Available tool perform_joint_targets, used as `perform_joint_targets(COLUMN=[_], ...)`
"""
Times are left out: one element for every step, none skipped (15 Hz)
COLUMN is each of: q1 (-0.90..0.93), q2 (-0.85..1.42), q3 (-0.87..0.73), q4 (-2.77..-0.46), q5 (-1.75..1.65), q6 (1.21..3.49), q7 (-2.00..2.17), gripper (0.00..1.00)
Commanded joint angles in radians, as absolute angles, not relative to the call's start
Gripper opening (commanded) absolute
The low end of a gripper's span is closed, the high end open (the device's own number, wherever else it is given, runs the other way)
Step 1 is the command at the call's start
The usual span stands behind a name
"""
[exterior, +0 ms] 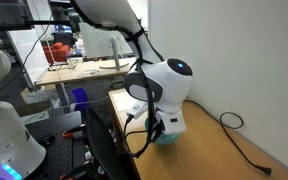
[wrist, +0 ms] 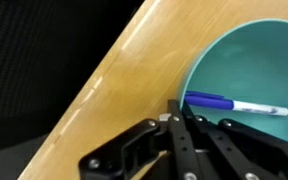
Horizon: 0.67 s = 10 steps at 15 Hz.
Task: Move the bowl to the right
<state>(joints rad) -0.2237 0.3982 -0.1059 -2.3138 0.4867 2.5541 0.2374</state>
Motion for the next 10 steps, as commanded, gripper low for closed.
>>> perform_joint_targets(q1=[-0.228, -0.23, -0.234, -0.238, -0.24, -0.241, -0.243, -0.243, -0.244, -0.242], q2=[0.367, 0.367, 0.365, 0.365, 0.366, 0.368, 0.368, 0.366, 0.364, 0.36], q3=[-0.117, -0.118, -0.114, -0.109, -0.107, -0.105, -0.102, -0.102, -0.101, -0.103], q4=[-2.364, -2.371, -2.375, -2.377, -2.377, -2.376, -2.376, -2.377, -2.378, -2.382], q5=[0.519, 0.524, 0.534, 0.544, 0.552, 0.559, 0.568, 0.574, 0.578, 0.577], q6=[2.601, 2.61, 2.619, 2.625, 2.628, 2.631, 2.634, 2.635, 2.638, 2.641], q7=[0.232, 0.229, 0.222, 0.215, 0.212, 0.211, 0.206, 0.206, 0.202, 0.203], gripper=[0.01, 0.01, 0.01, 0.01, 0.01, 0.01, 0.03, 0.29, 0.3, 0.37])
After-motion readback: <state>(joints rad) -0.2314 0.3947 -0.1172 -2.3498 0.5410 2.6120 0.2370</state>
